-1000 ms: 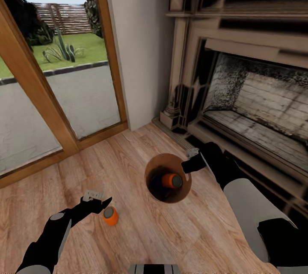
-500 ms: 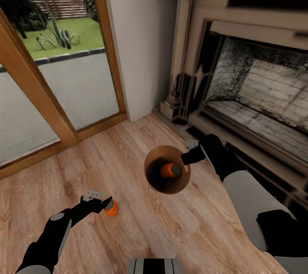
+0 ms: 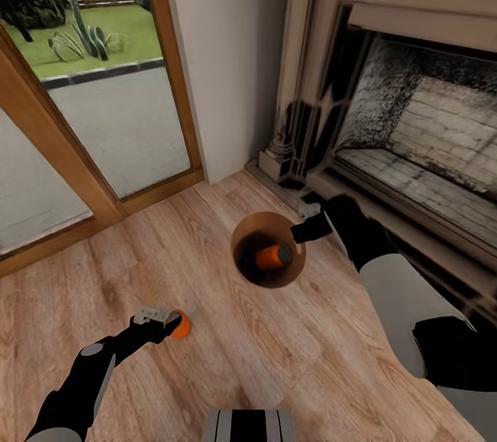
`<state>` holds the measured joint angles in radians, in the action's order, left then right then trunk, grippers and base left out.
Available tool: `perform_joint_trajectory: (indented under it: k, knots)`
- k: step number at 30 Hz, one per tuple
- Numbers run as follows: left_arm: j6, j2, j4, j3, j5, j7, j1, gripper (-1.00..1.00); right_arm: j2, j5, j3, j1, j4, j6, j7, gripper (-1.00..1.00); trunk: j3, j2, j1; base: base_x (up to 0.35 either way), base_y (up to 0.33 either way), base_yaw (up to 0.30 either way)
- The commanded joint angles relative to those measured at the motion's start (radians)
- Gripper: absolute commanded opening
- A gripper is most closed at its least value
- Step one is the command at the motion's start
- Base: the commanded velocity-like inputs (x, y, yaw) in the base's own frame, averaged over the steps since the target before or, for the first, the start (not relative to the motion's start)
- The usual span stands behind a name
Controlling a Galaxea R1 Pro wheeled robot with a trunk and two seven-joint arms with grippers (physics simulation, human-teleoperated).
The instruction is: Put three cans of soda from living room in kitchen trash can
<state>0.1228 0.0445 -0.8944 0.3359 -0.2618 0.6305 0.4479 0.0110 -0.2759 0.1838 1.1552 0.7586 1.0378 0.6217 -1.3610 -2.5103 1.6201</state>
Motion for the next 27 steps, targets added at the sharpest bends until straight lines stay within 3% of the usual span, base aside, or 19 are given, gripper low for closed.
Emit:
perform_joint_trajectory:
  k: [1,15,27]
  knots:
    - [-0.004,0.0,0.0,0.0,0.001,0.001,0.0,1.0,0.0,0.035,-0.001,0.005,0.0,0.009,0.007,-1.0,0.0,0.0,0.0,0.0,0.0,0.0]
    - [-0.026,0.0,-0.003,0.003,0.001,0.001,0.0,1.0,-0.002,0.034,0.001,0.007,0.0,0.009,0.007,-1.0,0.0,0.0,0.0,0.074,0.006,0.0]
    - [-0.026,0.0,-0.004,0.002,0.001,0.002,0.0,1.0,-0.001,0.034,0.002,0.006,0.001,0.009,0.007,-1.0,-0.046,-0.003,0.005,0.002,0.0,0.0]
